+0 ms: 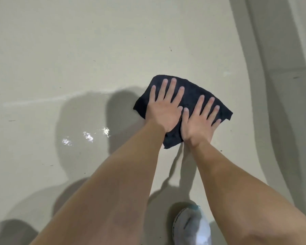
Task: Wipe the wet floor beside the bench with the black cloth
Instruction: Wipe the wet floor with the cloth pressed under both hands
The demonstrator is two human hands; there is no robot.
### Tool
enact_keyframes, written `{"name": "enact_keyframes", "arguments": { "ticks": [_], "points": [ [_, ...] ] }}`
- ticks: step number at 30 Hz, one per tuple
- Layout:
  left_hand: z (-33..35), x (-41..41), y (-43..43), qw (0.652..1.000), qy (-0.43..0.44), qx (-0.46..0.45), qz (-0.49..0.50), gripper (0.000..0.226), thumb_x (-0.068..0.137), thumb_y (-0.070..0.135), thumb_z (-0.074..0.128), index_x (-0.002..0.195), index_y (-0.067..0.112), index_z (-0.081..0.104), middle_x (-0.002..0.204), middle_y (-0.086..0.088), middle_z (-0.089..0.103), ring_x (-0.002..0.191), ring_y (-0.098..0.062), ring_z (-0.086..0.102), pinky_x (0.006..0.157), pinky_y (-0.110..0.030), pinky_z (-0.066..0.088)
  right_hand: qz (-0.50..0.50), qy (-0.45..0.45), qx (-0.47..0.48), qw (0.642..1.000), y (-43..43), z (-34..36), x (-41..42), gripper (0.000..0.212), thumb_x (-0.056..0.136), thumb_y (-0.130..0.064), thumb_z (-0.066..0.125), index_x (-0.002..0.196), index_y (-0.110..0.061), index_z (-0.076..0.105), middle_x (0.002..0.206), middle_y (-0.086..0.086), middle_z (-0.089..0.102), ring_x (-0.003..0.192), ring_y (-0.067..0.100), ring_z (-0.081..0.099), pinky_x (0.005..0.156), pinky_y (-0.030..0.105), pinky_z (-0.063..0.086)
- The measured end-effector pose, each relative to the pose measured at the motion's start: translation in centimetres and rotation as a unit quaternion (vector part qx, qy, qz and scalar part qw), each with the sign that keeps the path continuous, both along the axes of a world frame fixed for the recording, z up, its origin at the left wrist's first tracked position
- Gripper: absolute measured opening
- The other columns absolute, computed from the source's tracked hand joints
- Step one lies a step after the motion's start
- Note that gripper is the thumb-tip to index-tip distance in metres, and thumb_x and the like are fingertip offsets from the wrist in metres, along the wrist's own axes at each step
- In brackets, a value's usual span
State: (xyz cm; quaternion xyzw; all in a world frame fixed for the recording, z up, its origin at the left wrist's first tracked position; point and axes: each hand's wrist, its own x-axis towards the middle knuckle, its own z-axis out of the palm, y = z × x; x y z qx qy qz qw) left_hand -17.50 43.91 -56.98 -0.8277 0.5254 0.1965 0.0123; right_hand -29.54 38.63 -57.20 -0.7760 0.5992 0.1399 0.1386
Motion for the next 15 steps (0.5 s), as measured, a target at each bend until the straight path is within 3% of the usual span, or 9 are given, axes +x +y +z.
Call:
{"name": "enact_keyframes", "arguments": {
  "ticks": [4,7,11,15],
  "points": [
    [0.1,-5.0,3.0,0.995,0.009,0.007,-0.101,0.062,0.106,0.047,0.006,0.160,0.026,-0.014,0.167,-0.005,-0.024,0.155,-0.028,-0.020,0.124,-0.053,-0.008,-0.113,-0.001,0.008,0.994,5.1,0.3,-4.7,0.071,0.102,-0.056,0.010,0.159,-0.024,-0.018,0.168,0.007,-0.024,0.155,0.034,-0.020,0.123,0.060,-0.002],
    [-0.2,-4.9,7.0,0.988,0.030,-0.020,-0.149,0.062,0.105,0.048,0.015,0.162,0.029,-0.001,0.169,-0.002,-0.016,0.157,-0.025,-0.010,0.124,-0.052,-0.002,-0.176,0.004,0.031,0.984,10.8,0.9,-4.7,0.072,0.102,-0.054,0.008,0.158,-0.019,-0.021,0.166,0.012,-0.027,0.153,0.038,-0.022,0.123,0.061,0.000],
    [-0.4,-0.5,8.7,0.988,0.021,-0.049,-0.147,0.060,0.104,0.046,0.023,0.161,0.033,0.012,0.171,-0.001,0.003,0.157,-0.026,0.007,0.123,-0.054,0.009,-0.105,-0.004,0.049,0.993,14.3,0.9,-2.3,0.075,0.099,-0.055,0.008,0.158,-0.017,-0.018,0.166,0.015,-0.026,0.152,0.040,-0.024,0.123,0.060,-0.005],
    [-0.6,0.7,5.3,0.995,0.007,-0.029,-0.099,0.062,0.105,0.047,0.019,0.161,0.033,-0.002,0.171,-0.004,-0.009,0.157,-0.028,-0.008,0.123,-0.057,0.003,0.007,-0.032,0.028,0.999,8.6,0.3,-2.2,0.073,0.102,-0.055,0.018,0.160,-0.024,-0.013,0.168,0.006,-0.024,0.153,0.032,-0.025,0.121,0.056,-0.015]
  ]
}}
